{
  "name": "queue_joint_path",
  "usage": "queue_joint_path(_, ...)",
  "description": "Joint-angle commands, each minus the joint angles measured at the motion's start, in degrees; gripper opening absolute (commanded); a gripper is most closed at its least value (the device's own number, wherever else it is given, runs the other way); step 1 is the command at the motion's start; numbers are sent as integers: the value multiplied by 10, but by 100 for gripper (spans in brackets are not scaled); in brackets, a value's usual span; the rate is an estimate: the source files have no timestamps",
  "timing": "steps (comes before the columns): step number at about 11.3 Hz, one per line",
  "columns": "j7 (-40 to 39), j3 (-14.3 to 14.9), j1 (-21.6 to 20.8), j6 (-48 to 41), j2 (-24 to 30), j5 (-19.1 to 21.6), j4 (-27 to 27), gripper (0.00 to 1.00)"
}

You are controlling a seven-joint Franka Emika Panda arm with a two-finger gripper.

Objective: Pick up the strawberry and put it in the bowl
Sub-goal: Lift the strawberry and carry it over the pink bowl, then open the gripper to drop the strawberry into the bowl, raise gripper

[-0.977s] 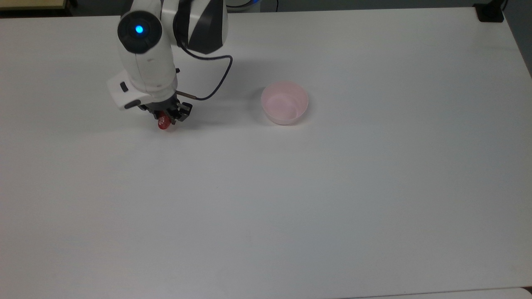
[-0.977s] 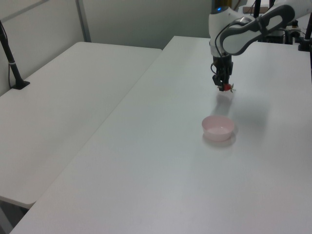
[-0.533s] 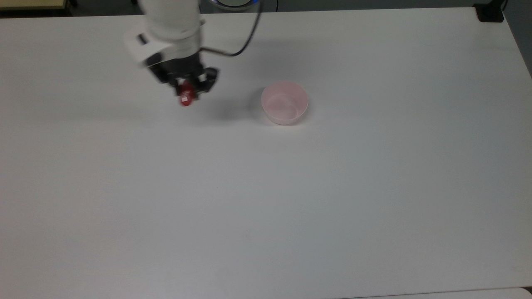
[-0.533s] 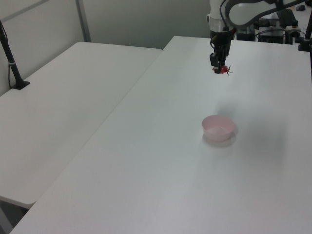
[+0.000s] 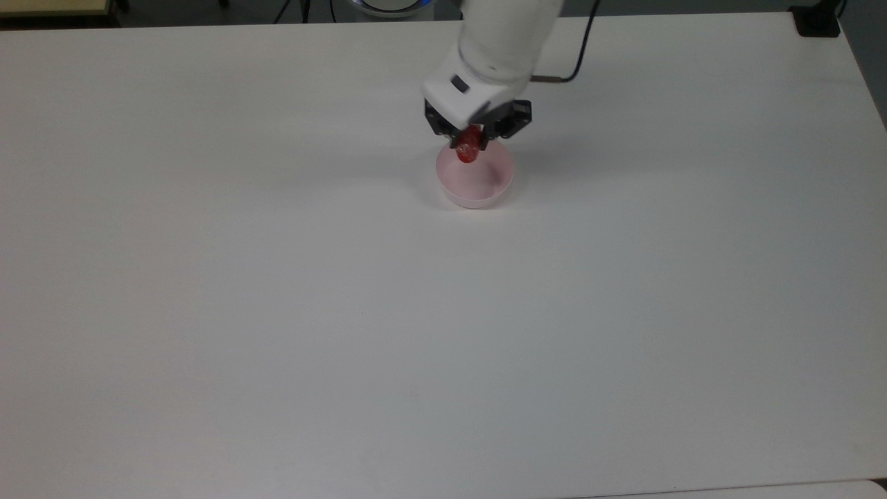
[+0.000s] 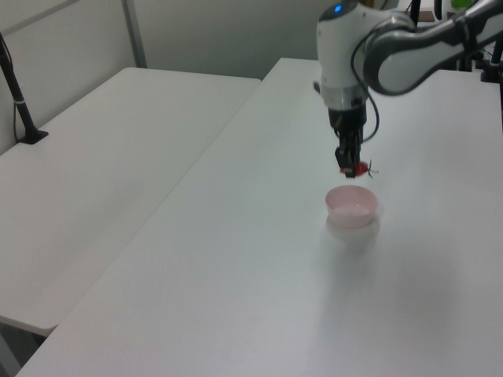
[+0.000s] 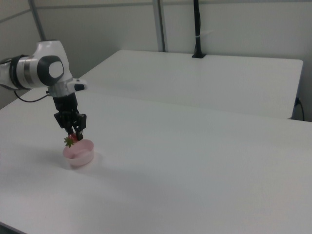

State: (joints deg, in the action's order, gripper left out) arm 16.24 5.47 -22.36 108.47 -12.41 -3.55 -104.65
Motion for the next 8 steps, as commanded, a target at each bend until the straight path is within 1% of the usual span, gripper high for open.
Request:
queue_joint_path(1, 27, 5, -12, 23, -25, -12, -11, 75)
queue_joint_path(2, 27, 5, -12, 21, -24, -13, -11, 100)
queue_joint_path(3, 27, 5, -12, 18, -16, -13, -7, 100)
queue_joint_path(5, 20, 5, 6, 5, 34, -11, 0, 100)
queue_joint_path(6, -4, 3, 56, -37, 62, -1, 30, 100)
queue_joint_path(7, -47, 2, 89, -71, 80, 8, 57, 100)
queue_joint_path(8, -87, 3, 123, -98, 98, 24, 72, 100)
